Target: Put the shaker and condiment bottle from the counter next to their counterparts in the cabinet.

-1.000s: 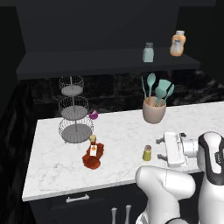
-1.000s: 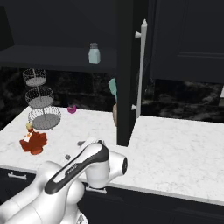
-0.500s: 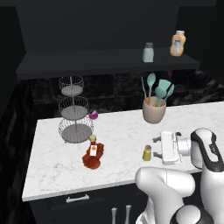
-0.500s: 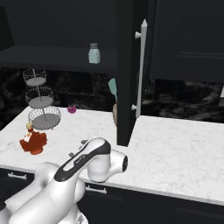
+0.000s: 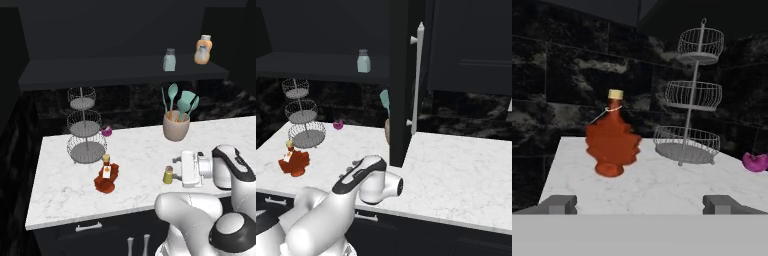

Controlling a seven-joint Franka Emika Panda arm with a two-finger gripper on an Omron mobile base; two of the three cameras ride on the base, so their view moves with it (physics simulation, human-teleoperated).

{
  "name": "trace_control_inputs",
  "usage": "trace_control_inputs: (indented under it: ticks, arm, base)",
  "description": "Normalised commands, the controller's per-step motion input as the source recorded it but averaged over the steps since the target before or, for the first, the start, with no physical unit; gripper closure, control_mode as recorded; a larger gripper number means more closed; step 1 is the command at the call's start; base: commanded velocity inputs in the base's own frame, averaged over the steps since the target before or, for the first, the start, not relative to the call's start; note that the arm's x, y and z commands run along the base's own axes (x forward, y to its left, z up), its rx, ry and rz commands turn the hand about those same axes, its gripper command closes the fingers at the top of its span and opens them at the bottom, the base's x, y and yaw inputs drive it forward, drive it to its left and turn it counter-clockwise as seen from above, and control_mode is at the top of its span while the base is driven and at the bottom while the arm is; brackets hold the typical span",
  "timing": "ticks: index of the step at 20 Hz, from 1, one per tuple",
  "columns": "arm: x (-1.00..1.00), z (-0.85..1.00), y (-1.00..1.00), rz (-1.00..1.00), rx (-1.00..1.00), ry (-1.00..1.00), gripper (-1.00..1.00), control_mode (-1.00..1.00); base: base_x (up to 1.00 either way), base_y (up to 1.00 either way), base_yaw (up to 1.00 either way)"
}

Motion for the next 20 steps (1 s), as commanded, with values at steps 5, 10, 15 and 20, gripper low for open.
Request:
trace_control_inputs:
  ticks: [5,10,15,20]
  arm:
    - [0.19,-0.25,0.00,0.00,0.00,0.00,-1.00,-1.00]
    - [0.14,-0.29,0.00,0.00,0.00,0.00,-1.00,-1.00]
    - [0.19,-0.22,0.00,0.00,0.00,0.00,-1.00,-1.00]
    - [0.23,-0.12,0.00,0.00,0.00,0.00,-1.00,-1.00]
  base:
    - [0.00,0.00,0.00]
    - [0.00,0.00,0.00]
    - [0.00,0.00,0.00]
    - [0.00,0.00,0.00]
